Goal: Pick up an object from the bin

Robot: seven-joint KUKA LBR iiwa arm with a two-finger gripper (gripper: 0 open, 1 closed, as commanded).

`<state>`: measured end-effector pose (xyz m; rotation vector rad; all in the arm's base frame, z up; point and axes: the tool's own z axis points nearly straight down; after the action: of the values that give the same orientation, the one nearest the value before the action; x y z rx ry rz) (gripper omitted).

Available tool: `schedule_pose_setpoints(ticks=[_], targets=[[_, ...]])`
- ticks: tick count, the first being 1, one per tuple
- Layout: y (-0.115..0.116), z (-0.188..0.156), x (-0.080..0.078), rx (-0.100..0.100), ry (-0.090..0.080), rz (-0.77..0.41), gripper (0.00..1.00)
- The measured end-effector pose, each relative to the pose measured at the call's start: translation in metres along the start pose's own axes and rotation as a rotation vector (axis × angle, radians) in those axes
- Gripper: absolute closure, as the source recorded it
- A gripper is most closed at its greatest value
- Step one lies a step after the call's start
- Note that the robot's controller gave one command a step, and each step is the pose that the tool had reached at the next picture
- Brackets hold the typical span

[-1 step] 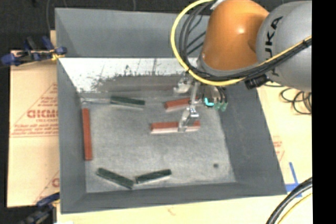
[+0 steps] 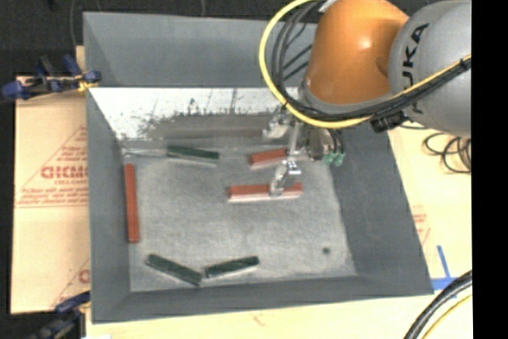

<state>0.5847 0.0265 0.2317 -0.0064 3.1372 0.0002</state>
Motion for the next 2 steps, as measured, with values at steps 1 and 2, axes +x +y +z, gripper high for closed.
schedule_pose_setpoints(ticks=[1, 2], targets=[[-0.017, 0.049, -0.004, -0.001, -0.007, 0.034, 0.0], [-0.054, 0.072, -0.01, 0.001, 0.003, -0.019, 0.0]])
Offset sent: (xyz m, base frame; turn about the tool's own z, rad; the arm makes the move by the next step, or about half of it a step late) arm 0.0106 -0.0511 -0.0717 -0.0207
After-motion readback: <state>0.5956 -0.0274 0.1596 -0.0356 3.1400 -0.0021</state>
